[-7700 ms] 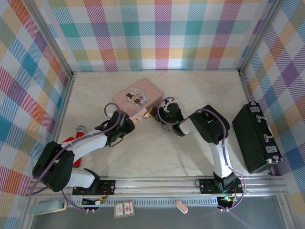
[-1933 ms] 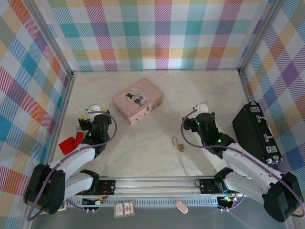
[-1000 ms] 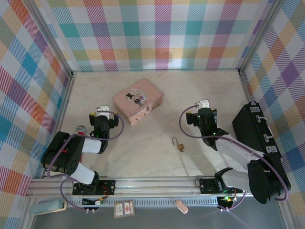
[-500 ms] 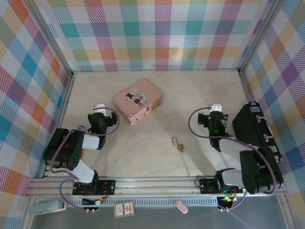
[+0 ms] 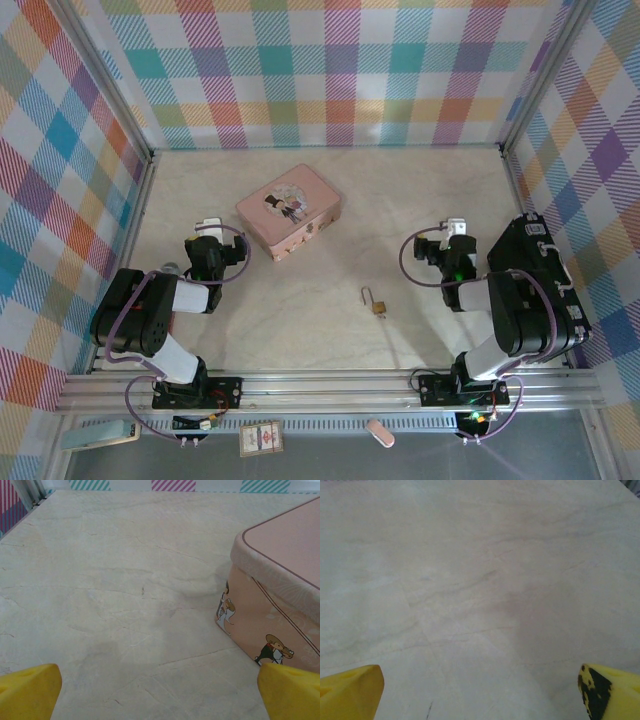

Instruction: Unlock the padlock with the key

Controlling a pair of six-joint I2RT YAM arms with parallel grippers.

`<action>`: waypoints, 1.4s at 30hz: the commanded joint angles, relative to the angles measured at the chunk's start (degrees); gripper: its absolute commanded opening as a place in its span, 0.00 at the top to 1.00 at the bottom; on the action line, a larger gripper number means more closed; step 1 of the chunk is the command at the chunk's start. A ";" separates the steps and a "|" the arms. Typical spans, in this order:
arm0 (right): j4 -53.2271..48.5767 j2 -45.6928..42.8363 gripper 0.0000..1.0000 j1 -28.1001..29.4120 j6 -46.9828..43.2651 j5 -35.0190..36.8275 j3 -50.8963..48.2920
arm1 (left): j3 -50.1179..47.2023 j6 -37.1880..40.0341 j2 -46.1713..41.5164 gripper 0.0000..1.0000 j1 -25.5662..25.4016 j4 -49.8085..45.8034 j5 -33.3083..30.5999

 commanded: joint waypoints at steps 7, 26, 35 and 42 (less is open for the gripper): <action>-0.06 -0.62 0.01 -1.67 1.20 -5.29 2.45 | 0.76 -0.45 0.09 0.00 0.41 0.54 0.65; 0.07 -0.62 0.01 -1.64 1.12 -5.28 2.41 | 0.59 -0.42 0.09 0.00 0.32 0.86 0.54; 0.07 -0.60 0.01 -1.62 1.21 -5.30 2.46 | 0.59 -0.45 0.08 0.00 0.32 0.81 0.48; -0.03 -0.59 0.01 -1.67 1.20 -5.30 2.49 | 0.68 -0.44 0.09 0.00 0.25 0.73 0.56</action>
